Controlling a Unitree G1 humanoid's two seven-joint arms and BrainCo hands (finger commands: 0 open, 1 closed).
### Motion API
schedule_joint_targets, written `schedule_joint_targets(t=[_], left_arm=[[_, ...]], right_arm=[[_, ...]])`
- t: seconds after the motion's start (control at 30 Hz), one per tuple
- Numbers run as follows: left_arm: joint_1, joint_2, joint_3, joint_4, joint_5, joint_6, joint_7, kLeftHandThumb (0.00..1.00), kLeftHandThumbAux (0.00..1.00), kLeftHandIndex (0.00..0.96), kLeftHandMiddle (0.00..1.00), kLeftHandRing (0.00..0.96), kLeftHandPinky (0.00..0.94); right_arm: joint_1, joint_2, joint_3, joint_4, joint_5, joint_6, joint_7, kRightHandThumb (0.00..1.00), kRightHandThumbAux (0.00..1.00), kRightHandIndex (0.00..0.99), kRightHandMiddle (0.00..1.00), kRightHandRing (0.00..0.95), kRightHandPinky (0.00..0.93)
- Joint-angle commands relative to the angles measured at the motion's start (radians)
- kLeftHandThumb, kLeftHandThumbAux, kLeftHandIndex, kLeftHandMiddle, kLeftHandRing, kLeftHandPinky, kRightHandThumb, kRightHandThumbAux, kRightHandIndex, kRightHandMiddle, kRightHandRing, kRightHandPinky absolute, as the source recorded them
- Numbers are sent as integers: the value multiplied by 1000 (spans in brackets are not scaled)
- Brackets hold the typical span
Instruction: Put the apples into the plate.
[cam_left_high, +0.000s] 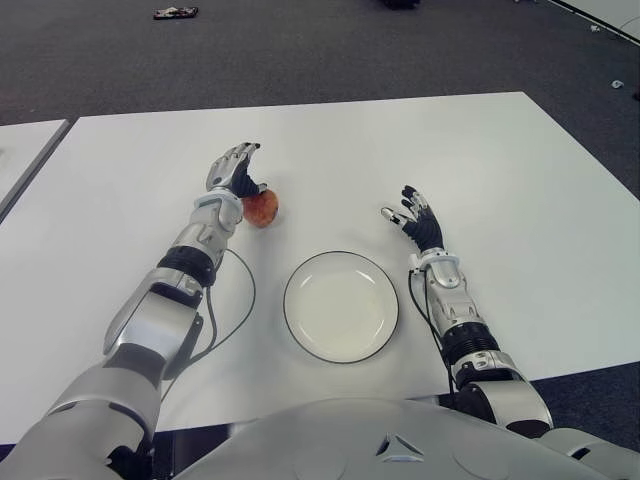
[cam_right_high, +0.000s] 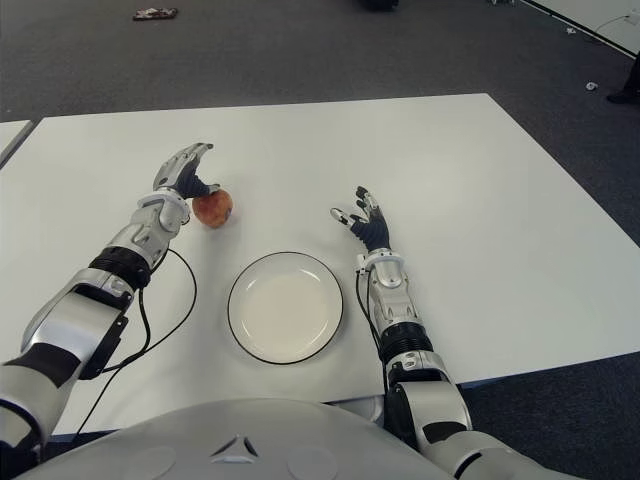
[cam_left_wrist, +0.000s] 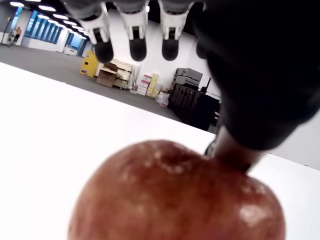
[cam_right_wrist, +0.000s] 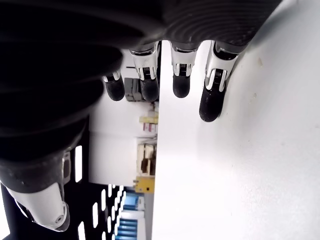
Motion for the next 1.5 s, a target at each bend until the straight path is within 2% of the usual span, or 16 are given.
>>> schedule_joint_targets(t=[0.03, 0.23, 0.57, 0.73, 0.9, 1.5], left_arm=[[58, -23, -25, 71, 8, 12, -20, 171, 116, 0, 0, 0, 0], [62, -26, -11, 71, -11, -14, -15, 165, 119, 0, 0, 0, 0], [90, 0, 11, -50, -42, -26, -56, 163, 135, 0, 0, 0, 0], [141, 19, 39, -200, -62, 7, -93, 173, 142, 0, 0, 0, 0], [179, 21, 68, -281, -82, 23, -106, 183, 148, 0, 0, 0, 0], [242, 24, 117, -424, -112, 60, -154, 185, 166, 0, 0, 0, 0]], right_arm=[[17, 6, 4, 22, -8, 23, 4, 158, 694, 0, 4, 4, 36], [15, 7, 3, 26, -8, 26, 2, 160, 693, 0, 2, 3, 34], [11, 6, 7, 33, -12, 23, 3, 159, 681, 0, 3, 1, 17], [10, 7, 11, 34, -15, 22, 3, 159, 678, 0, 2, 0, 19], [9, 8, 13, 35, -20, 22, 1, 159, 677, 0, 0, 0, 23], [8, 7, 15, 35, -27, 19, 4, 161, 675, 0, 1, 3, 23]])
